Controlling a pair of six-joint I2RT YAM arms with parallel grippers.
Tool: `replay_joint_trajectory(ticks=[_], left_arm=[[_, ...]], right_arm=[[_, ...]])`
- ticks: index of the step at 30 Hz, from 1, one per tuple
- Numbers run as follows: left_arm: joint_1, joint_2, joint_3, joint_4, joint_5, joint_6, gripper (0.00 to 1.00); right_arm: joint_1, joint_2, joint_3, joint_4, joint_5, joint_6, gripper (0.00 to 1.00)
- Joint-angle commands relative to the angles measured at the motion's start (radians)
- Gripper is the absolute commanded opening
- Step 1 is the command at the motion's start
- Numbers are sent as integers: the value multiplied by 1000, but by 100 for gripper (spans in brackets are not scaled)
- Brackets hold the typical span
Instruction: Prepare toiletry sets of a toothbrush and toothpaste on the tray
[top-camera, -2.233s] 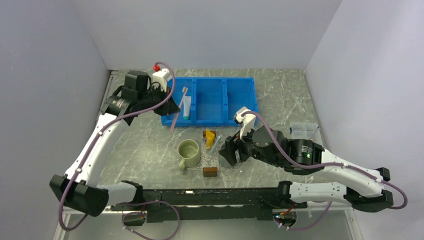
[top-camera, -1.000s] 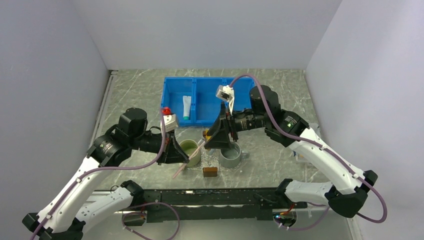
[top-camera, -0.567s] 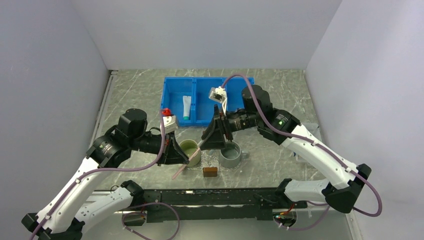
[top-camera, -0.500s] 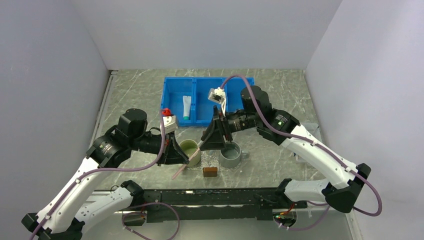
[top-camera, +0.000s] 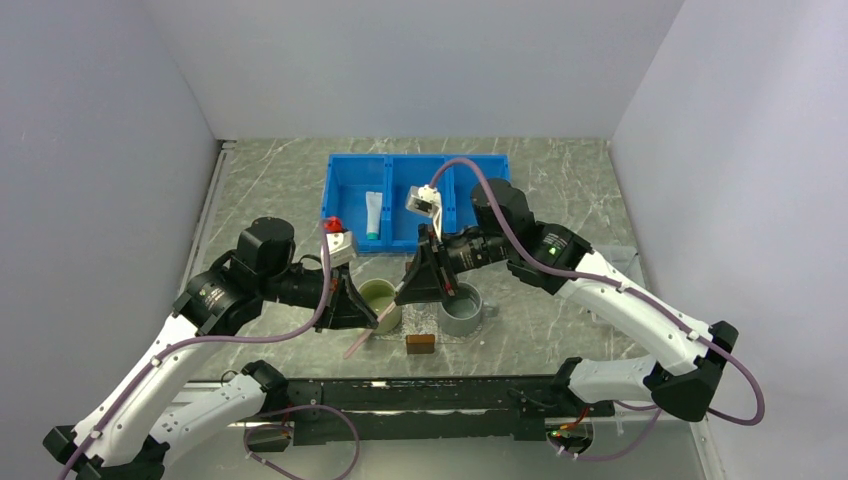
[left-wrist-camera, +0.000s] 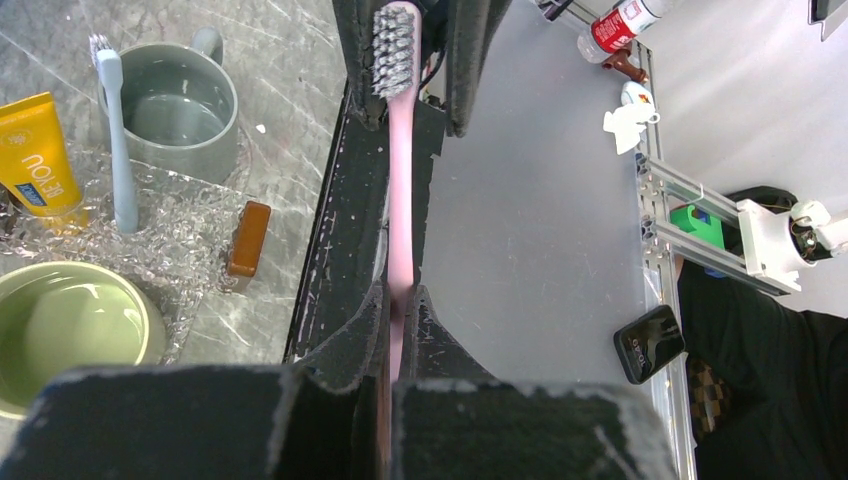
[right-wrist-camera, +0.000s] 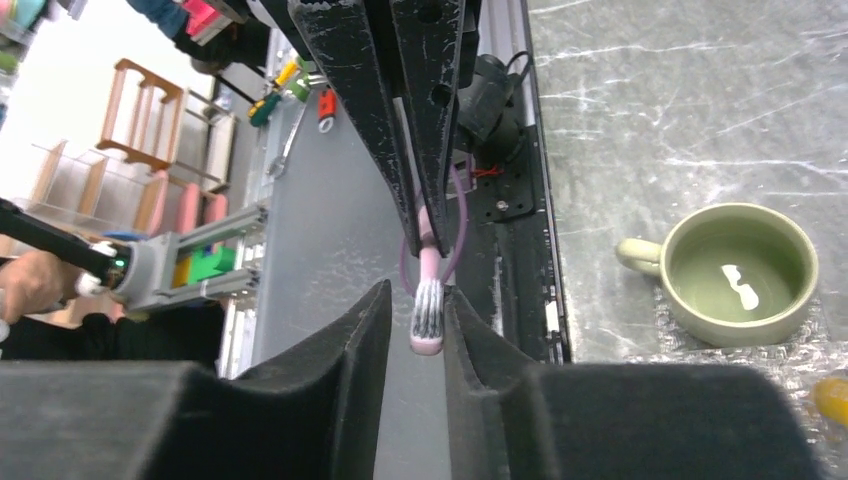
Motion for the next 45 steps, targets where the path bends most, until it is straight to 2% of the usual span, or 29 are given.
replay_joint_trajectory(ticks=[1,3,4,5,7,9,12,15,17,24,28,36,38,45], left_arm=[[-3,-7,17,24,9,18,0],[-3,-5,14,26,6,15,1],[-4,-4,16,25,1,12,6],[-3,-2,18,22,-8,10,12],[-3,3,26,13,-29,8,32],[-3,4,26,19,-42,0,44],[-3,1,27,28,-79,-9,55],[-3,-7,38,28,-159,-19,62],[-3,-18,49,26,-231,-32,71],[-3,-72,34,23,-415,-56,78],[-3,-121,-7,21,-503,-62,82],[-3,-228,-108,45,-605,-68,92],[-3,-253,-129,55,-627,-66,99],[-4,-373,-217,118,-758,-82,99]], right_arm=[[6,-2,34,-3,36,-16,20],[6,-3,37,-5,43,-15,8],[7,-4,40,-8,47,-14,2],[7,-3,45,-17,55,-13,0],[10,0,55,-41,79,-16,0],[12,4,64,-66,105,-19,0],[17,4,80,-109,142,-35,0],[16,10,113,-175,181,-61,0],[16,25,149,-248,230,-84,0],[53,103,305,-505,452,-146,0],[83,133,333,-572,525,-176,0],[124,205,360,-636,667,-218,0],[134,222,365,-635,699,-222,0],[151,247,372,-620,769,-232,0]])
